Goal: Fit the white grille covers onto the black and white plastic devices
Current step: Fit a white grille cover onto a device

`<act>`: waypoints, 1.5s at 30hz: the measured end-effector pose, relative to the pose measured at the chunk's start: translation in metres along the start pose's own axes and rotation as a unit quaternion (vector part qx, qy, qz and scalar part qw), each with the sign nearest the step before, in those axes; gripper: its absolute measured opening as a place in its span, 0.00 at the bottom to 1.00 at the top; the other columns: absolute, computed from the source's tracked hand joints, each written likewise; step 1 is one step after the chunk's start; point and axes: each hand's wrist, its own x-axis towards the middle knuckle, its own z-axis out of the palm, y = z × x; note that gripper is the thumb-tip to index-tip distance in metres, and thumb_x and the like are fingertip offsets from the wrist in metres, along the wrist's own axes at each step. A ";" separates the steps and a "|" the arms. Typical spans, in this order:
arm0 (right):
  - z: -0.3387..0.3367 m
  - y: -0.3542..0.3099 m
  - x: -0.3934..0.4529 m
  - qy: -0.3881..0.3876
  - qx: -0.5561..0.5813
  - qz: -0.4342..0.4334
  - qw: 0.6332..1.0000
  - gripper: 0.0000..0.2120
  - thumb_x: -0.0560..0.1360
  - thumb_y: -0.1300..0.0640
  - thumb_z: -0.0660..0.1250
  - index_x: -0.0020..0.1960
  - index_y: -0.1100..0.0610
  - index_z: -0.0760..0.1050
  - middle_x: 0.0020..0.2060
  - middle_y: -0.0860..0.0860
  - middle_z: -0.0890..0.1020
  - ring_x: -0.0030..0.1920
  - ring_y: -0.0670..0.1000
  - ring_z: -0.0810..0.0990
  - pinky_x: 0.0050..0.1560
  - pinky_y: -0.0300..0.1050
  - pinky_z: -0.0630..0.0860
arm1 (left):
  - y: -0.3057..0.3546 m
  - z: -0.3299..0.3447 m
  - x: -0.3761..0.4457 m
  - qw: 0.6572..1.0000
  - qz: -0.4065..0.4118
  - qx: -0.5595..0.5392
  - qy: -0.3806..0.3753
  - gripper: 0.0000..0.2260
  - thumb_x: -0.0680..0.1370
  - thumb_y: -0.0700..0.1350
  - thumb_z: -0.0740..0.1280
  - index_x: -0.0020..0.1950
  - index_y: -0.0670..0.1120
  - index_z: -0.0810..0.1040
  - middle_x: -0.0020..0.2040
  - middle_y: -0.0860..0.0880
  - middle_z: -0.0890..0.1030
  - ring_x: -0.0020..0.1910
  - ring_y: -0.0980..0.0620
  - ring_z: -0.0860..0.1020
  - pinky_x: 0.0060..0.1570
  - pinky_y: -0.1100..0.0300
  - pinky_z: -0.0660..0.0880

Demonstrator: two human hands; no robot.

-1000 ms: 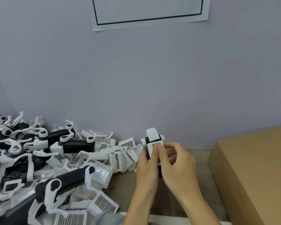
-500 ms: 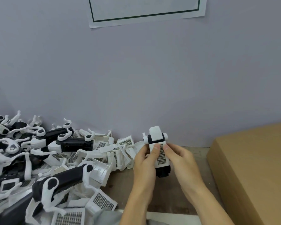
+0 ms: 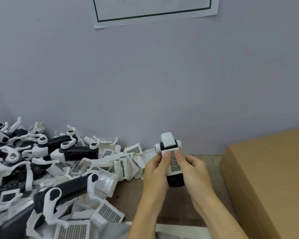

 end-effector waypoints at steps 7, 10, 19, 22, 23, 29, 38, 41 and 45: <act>0.001 0.000 0.002 0.027 -0.056 -0.025 0.998 0.11 0.80 0.48 0.66 0.45 0.53 0.83 0.37 0.44 0.86 0.39 0.43 0.85 0.32 0.32 0.76 | -0.005 -0.002 0.004 0.987 0.055 0.146 0.041 0.12 0.83 0.46 0.64 0.43 0.47 0.83 0.36 0.52 0.84 0.38 0.58 0.81 0.38 0.65 0.75; 0.001 0.004 0.001 0.033 -0.061 -0.023 0.997 0.12 0.80 0.47 0.65 0.47 0.52 0.84 0.39 0.46 0.87 0.41 0.45 0.86 0.40 0.41 0.81 | -0.004 -0.001 0.004 0.998 -0.009 0.058 0.007 0.10 0.82 0.45 0.65 0.48 0.43 0.85 0.43 0.46 0.86 0.44 0.52 0.84 0.43 0.61 0.79; -0.003 0.000 0.001 -0.011 -0.109 -0.085 0.990 0.14 0.83 0.57 0.61 0.47 0.42 0.80 0.41 0.35 0.85 0.45 0.36 0.83 0.39 0.27 0.76 | -0.002 -0.002 0.002 0.988 0.013 0.151 0.029 0.06 0.81 0.42 0.67 0.54 0.50 0.83 0.47 0.52 0.86 0.49 0.56 0.83 0.45 0.68 0.77; -0.002 0.001 0.000 0.038 -0.119 -0.105 0.987 0.07 0.82 0.52 0.63 0.51 0.45 0.81 0.41 0.40 0.86 0.45 0.38 0.83 0.42 0.31 0.77 | -0.002 -0.002 0.003 0.995 0.002 0.093 0.028 0.05 0.79 0.45 0.70 0.52 0.45 0.84 0.46 0.46 0.87 0.49 0.49 0.84 0.52 0.56 0.80; -0.002 0.001 0.000 0.056 -0.131 -0.109 0.984 0.05 0.81 0.50 0.64 0.52 0.44 0.79 0.42 0.41 0.85 0.46 0.40 0.83 0.45 0.36 0.79 | -0.002 -0.002 0.003 0.997 -0.010 0.065 0.026 0.07 0.78 0.46 0.71 0.51 0.44 0.85 0.45 0.44 0.87 0.48 0.46 0.85 0.51 0.53 0.81; -0.004 -0.003 -0.006 -0.019 -0.302 -0.205 0.931 0.09 0.76 0.44 0.64 0.56 0.36 0.75 0.49 0.36 0.78 0.53 0.40 0.77 0.52 0.44 0.78 | -0.007 -0.007 0.006 0.991 -0.084 -0.020 0.106 0.15 0.77 0.54 0.71 0.42 0.43 0.86 0.40 0.43 0.86 0.39 0.48 0.85 0.33 0.57 0.80; -0.019 -0.012 0.004 0.100 -0.021 0.025 0.994 0.12 0.81 0.51 0.61 0.47 0.59 0.77 0.40 0.62 0.82 0.33 0.54 0.78 0.33 0.60 0.82 | 0.000 -0.011 0.012 0.976 0.045 0.072 0.198 0.13 0.81 0.48 0.66 0.39 0.44 0.80 0.32 0.53 0.78 0.35 0.53 0.76 0.37 0.60 0.75; -0.027 -0.025 0.001 0.045 0.155 0.113 0.980 0.19 0.81 0.51 0.56 0.47 0.64 0.78 0.33 0.65 0.80 0.20 0.51 0.66 0.24 0.44 0.73 | 0.005 -0.013 0.011 0.986 0.022 -0.003 0.163 0.04 0.82 0.49 0.65 0.52 0.51 0.79 0.47 0.54 0.80 0.47 0.51 0.79 0.44 0.55 0.79; -0.028 -0.026 -0.002 -0.057 0.079 0.130 0.987 0.23 0.82 0.50 0.54 0.56 0.67 0.79 0.34 0.64 0.79 0.20 0.49 0.69 0.22 0.41 0.71 | 0.009 -0.014 0.010 0.992 -0.046 -0.096 0.075 0.12 0.82 0.52 0.62 0.59 0.52 0.83 0.58 0.46 0.83 0.59 0.44 0.81 0.61 0.41 0.77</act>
